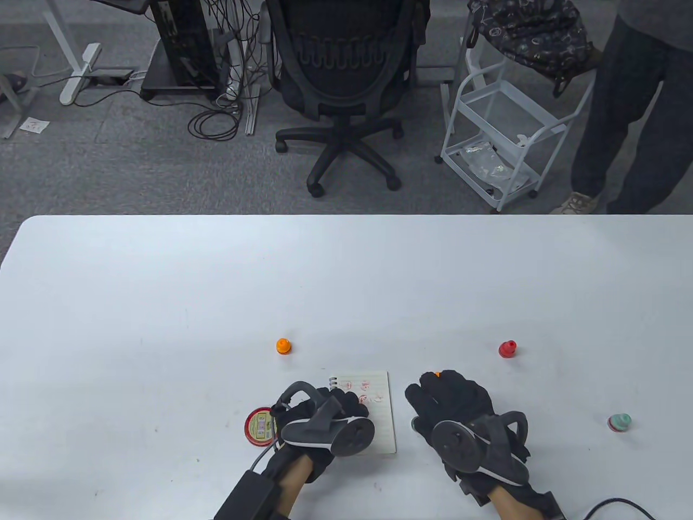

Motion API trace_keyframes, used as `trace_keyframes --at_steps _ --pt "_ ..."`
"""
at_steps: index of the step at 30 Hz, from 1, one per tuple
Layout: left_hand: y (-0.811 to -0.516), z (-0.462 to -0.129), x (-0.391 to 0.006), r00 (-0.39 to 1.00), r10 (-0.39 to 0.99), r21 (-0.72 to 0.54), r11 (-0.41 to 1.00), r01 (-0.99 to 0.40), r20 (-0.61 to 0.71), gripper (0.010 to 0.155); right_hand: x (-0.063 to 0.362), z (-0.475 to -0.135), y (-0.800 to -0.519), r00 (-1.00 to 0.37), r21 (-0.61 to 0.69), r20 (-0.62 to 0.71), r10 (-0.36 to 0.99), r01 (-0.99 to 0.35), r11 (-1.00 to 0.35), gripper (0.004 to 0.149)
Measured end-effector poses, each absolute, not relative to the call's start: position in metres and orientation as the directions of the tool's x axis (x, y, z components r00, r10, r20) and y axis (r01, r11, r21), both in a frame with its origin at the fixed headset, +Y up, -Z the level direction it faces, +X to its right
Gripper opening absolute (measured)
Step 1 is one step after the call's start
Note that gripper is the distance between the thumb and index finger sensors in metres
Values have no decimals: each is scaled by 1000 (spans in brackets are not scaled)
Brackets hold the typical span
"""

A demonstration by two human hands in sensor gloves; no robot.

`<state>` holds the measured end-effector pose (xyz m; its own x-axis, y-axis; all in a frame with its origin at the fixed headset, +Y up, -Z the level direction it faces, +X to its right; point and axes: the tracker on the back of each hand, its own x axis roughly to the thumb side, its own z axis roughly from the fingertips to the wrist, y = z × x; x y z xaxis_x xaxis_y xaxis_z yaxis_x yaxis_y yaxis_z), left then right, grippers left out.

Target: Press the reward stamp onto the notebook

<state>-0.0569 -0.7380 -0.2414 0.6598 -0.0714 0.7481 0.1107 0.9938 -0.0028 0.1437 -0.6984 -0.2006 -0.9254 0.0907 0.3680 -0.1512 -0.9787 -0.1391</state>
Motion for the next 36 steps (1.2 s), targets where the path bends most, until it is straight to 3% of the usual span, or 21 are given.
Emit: trace_keyframes --at_steps 8,15,27,36 --pt "-737 -268 -59 698 80 -184 980 75 711 45 144 -200 -699 -926 -133 367 92 -150 -980 56" --pt "-734 -277 -47 688 39 -230 955 188 725 45 143 -200 -701 -925 -121 369 93 -147 -982 56" --pt "-737 -296 -37 739 86 -383 891 243 668 44 143 -200 -700 -924 -117 371 95 -148 -982 56" --pt "-739 -305 -19 744 18 -437 819 372 668 44 142 -200 -701 -922 -111 377 90 -141 -984 55"
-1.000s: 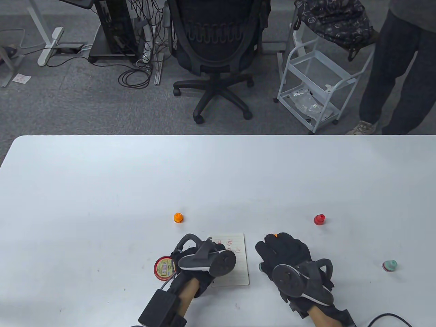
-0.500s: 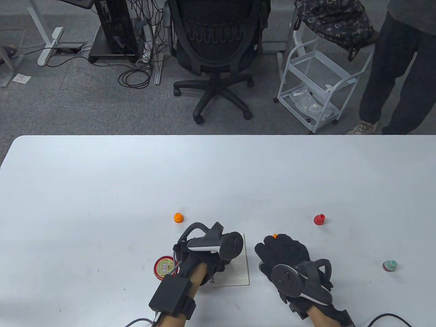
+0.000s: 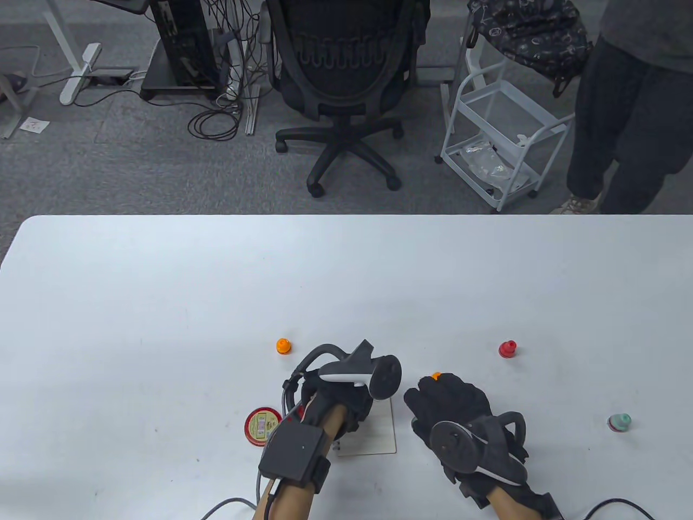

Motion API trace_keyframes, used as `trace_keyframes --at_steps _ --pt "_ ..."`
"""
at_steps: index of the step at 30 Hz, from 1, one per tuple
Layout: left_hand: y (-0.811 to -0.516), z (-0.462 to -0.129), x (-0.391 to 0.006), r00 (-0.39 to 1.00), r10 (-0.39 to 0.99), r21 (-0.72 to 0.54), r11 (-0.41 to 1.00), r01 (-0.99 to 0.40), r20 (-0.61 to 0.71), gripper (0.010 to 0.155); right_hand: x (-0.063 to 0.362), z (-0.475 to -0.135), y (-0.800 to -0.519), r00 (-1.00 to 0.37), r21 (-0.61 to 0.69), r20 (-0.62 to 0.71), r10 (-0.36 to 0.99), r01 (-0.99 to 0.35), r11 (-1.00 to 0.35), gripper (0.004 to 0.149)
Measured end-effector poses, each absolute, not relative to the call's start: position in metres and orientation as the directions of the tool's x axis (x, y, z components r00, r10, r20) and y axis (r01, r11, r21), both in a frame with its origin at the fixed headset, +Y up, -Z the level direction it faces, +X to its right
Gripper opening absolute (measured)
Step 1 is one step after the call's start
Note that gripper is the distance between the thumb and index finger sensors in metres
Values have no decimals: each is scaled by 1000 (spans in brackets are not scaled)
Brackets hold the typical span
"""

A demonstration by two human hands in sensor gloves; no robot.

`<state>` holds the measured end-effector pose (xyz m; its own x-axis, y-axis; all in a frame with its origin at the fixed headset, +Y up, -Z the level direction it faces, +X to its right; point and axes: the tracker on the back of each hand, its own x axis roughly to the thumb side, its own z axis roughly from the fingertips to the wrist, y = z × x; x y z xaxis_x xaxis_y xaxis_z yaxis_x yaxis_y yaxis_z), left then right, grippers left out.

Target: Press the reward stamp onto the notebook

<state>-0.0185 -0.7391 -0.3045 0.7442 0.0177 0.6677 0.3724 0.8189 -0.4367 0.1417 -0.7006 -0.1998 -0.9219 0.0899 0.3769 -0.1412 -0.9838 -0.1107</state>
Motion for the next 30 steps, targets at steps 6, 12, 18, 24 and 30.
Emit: trace_keyframes --at_steps 6,12,18,24,30 --pt "-742 -308 -10 741 -11 -455 783 424 671 44 142 -200 -701 -923 -106 373 97 -146 -983 55" --pt "-742 -308 -14 749 24 -467 795 388 662 45 142 -200 -701 -922 -102 376 95 -143 -985 55" --pt "-740 -304 -20 737 38 -428 833 349 674 45 142 -200 -701 -922 -96 377 92 -138 -986 55" --pt "-737 -288 -20 674 -36 -285 889 359 737 43 142 -201 -701 -921 -89 376 99 -143 -986 54" --pt "-737 -275 -24 640 -87 -175 926 335 763 42 141 -200 -701 -919 -83 382 94 -135 -987 54"
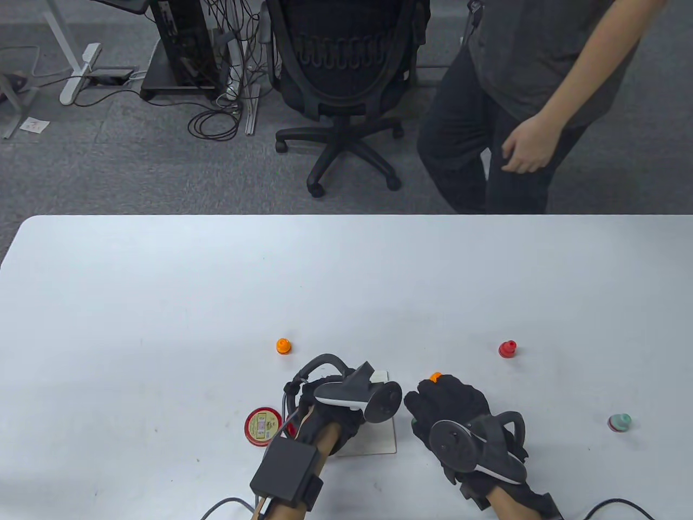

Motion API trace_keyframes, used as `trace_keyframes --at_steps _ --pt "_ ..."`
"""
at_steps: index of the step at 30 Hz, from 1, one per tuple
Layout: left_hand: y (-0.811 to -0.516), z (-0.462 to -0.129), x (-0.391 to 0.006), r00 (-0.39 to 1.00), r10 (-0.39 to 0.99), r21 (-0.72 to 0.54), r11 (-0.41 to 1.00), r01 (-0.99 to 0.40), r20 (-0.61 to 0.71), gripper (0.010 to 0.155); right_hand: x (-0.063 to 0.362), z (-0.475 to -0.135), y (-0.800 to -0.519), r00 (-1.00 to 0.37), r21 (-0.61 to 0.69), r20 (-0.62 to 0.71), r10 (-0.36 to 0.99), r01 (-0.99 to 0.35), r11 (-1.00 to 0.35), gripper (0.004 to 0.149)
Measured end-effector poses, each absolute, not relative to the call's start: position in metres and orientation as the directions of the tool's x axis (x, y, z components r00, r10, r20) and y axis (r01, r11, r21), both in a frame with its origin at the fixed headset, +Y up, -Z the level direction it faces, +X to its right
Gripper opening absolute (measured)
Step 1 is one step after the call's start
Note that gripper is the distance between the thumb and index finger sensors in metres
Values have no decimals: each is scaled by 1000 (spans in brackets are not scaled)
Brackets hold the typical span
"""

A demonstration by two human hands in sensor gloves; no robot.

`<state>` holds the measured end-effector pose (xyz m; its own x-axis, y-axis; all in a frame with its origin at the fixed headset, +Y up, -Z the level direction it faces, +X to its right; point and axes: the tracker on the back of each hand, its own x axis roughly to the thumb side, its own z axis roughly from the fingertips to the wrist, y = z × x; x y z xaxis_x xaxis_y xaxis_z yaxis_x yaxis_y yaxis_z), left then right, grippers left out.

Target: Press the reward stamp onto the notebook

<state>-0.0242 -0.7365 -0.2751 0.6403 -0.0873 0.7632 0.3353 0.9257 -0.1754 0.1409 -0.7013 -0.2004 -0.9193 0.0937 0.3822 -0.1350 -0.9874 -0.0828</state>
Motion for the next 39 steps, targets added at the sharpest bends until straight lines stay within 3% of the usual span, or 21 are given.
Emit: trace_keyframes --at_steps 5,11,21,26,28,29,34,39 --pt "-738 -258 -29 610 -162 -40 952 304 776 42 141 -200 -699 -920 -93 384 80 -125 -988 54" --pt "-722 -248 -61 694 -90 50 996 77 714 43 143 -199 -696 -923 -116 376 85 -138 -984 54" --pt "-685 -215 -127 767 25 154 975 -161 641 44 142 -200 -700 -927 -99 367 79 -123 -987 55" --pt "-702 -201 -159 797 127 238 916 -322 590 45 142 -203 -707 -932 -68 350 91 -122 -990 56" --pt "-712 -205 -165 770 238 143 909 -392 592 46 143 -205 -710 -936 -52 338 104 -129 -990 56" --pt "-713 -206 -167 758 261 100 914 -393 598 46 143 -206 -711 -937 -44 332 108 -130 -991 56" --pt "-709 -204 -169 767 156 171 929 -328 622 46 143 -210 -720 -946 -10 308 105 -114 -993 58" --pt "-720 -206 -165 760 151 115 952 -285 632 46 140 -213 -727 -949 21 296 112 -111 -994 60"
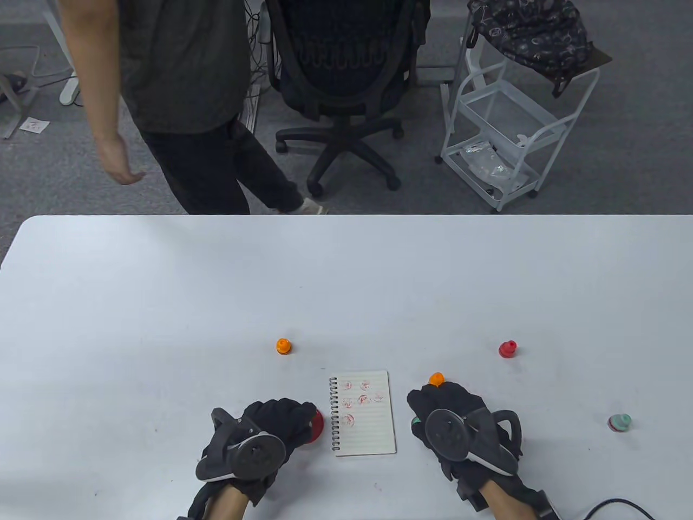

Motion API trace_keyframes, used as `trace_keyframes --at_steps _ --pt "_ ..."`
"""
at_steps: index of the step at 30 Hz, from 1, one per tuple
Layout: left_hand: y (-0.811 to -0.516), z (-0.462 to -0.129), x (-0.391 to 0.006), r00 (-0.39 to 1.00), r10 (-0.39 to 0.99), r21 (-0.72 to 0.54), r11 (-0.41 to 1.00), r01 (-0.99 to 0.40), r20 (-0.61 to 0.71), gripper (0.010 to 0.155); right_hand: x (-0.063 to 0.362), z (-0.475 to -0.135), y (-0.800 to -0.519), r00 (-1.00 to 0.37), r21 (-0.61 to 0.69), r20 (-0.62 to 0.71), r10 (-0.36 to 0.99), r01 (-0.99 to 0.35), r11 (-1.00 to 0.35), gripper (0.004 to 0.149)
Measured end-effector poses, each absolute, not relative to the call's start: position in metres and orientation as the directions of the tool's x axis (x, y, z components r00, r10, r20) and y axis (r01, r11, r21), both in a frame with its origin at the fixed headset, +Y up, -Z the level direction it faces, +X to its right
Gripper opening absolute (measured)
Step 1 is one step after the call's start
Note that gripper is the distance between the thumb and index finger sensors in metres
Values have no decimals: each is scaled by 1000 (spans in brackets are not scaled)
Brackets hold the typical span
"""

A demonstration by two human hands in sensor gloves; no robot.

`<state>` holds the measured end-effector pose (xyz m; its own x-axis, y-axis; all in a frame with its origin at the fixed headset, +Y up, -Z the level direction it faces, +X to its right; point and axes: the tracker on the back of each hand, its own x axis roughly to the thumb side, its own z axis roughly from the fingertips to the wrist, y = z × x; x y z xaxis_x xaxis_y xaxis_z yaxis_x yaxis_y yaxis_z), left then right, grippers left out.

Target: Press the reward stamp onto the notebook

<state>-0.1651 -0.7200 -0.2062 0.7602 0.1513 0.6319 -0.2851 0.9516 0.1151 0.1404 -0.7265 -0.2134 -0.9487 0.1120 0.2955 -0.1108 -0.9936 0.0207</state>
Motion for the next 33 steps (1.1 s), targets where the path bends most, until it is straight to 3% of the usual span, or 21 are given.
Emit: trace_keyframes --at_steps 3,7,22,33 --pt "-710 -201 -158 753 42 192 956 -220 657 46 138 -216 -733 -955 44 284 85 -75 -996 61" --pt "-706 -197 -155 745 -4 223 955 -195 667 45 136 -219 -741 -959 89 274 78 -56 -994 62" --pt "-710 -201 -157 754 1 184 970 -161 657 45 122 -227 -764 -963 204 253 -95 149 -968 67" --pt "-712 -203 -158 761 17 155 976 -154 649 45 118 -233 -767 -976 285 202 -75 132 -950 65"
